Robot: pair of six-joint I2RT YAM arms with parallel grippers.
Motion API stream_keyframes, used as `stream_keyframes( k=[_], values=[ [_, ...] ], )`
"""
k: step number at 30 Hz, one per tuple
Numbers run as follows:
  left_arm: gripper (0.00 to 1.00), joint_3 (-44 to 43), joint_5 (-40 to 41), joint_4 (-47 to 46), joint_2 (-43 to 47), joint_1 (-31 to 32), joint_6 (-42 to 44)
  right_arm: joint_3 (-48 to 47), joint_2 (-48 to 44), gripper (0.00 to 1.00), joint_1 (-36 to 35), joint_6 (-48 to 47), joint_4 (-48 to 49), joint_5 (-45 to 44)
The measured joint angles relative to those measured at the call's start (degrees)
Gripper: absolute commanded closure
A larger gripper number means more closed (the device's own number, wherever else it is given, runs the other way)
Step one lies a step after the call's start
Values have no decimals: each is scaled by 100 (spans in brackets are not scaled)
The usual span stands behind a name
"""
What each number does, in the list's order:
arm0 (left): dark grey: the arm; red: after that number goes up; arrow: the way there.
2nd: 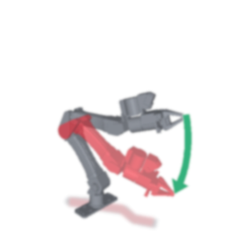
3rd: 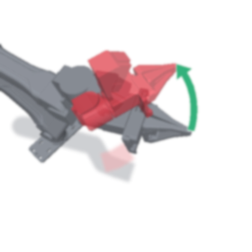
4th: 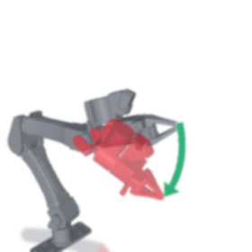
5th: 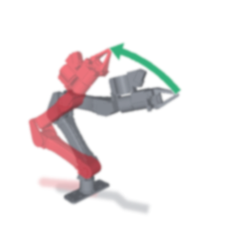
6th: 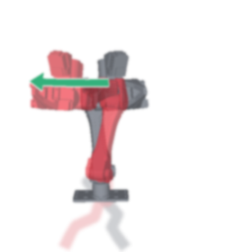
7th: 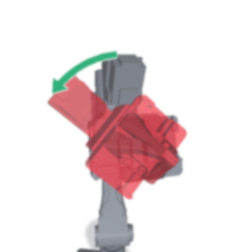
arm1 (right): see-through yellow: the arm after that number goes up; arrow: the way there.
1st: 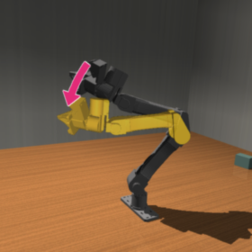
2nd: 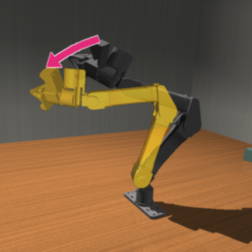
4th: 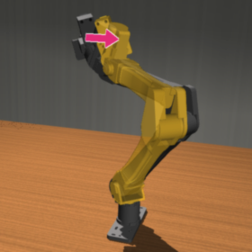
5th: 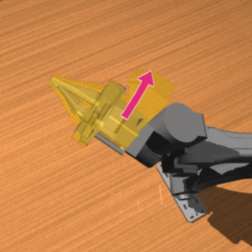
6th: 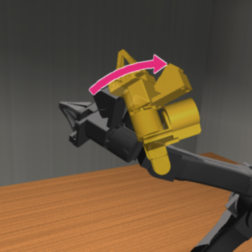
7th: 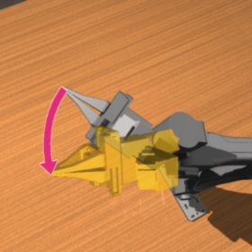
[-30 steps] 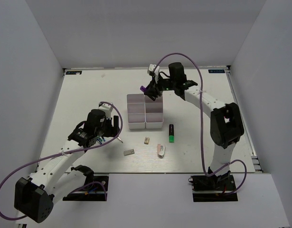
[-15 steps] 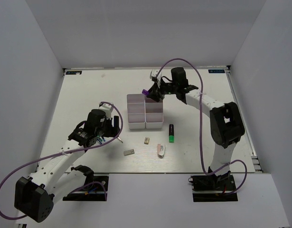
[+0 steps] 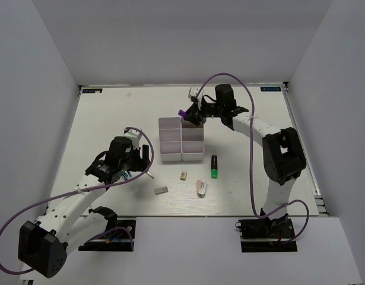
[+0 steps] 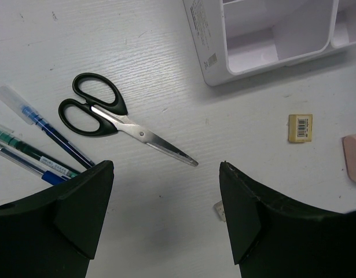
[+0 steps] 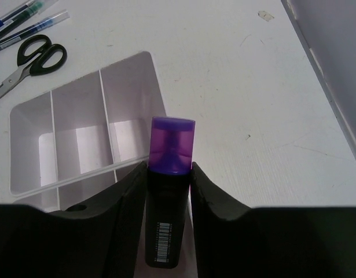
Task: Sort the stationery into containers
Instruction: Place the pen in the storage box.
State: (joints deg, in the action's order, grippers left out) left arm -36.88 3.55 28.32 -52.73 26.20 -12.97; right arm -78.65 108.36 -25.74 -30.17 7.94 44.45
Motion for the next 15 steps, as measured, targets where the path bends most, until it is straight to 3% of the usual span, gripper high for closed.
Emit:
stream_keyframes(
  k=[5, 12, 14, 15],
  values=[
    [17, 0, -2, 0, -2, 0, -2, 13, -22, 47, 11, -192, -70, 33],
    [18, 2, -2, 0, 0, 0, -7, 83, -249, 50, 39, -243, -166, 31],
    [21, 0, -4, 0, 0, 0, -9, 120, -389, 78, 50, -144, -184, -4],
    [31, 2, -11, 0, 0, 0, -13, 155, -498, 98, 57, -33, -201, -68]
  ],
)
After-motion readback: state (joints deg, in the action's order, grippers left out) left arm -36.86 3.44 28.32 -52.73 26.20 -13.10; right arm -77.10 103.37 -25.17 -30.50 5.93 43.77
